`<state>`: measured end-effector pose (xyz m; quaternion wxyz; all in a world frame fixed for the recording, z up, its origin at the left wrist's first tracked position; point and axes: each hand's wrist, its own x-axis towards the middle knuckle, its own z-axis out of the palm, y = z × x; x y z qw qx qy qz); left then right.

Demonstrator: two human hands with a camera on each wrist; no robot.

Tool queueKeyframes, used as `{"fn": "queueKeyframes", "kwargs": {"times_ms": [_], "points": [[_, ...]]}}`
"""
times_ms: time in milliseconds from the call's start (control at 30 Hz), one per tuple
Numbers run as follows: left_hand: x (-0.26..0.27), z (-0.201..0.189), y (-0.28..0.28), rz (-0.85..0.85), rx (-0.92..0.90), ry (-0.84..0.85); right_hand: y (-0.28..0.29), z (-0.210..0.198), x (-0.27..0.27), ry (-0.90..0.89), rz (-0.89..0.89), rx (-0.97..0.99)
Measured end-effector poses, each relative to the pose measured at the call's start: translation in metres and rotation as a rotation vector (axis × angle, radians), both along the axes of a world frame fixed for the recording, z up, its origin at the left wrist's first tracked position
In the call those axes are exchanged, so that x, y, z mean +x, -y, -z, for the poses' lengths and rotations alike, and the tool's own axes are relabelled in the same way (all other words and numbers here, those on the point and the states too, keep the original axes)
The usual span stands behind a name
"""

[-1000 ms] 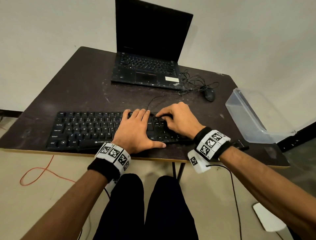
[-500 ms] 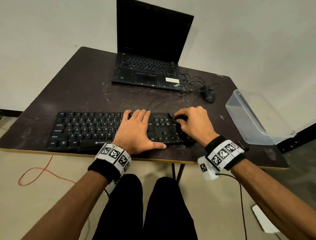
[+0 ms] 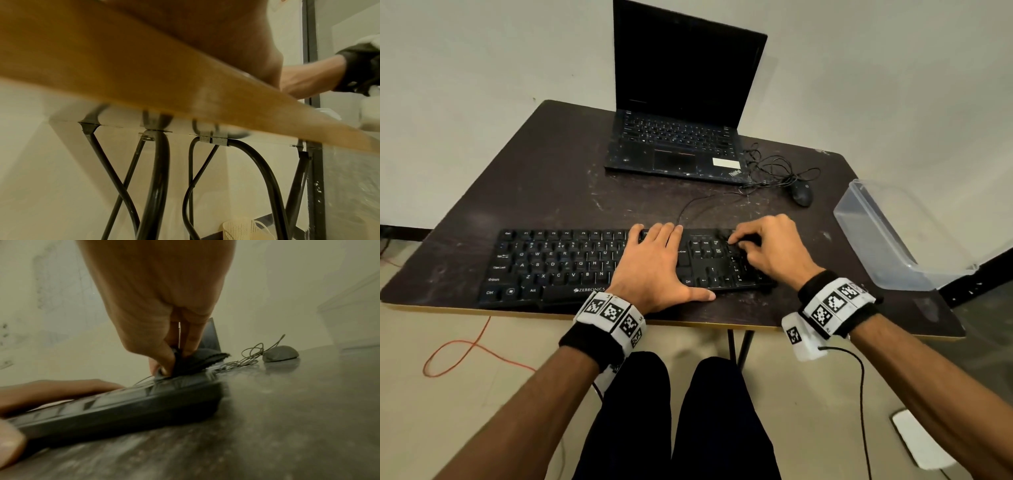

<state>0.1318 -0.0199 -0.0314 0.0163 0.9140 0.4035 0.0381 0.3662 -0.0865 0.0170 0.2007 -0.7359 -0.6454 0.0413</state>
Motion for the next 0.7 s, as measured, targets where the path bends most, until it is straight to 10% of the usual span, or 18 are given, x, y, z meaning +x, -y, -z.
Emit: {"fn": "queueKeyframes", "kwargs": {"times_ms": [400, 700], "points": [[0.001, -0.001, 0.001, -0.001, -0.004, -0.028, 0.012, -0.008, 0.003, -0.134, 0.308, 0.026], [-0.002, 0.0, 0.0, 0.02, -0.006, -0.017, 0.066, -0.001, -0.019, 0.108, 0.315, -0.1]]}}
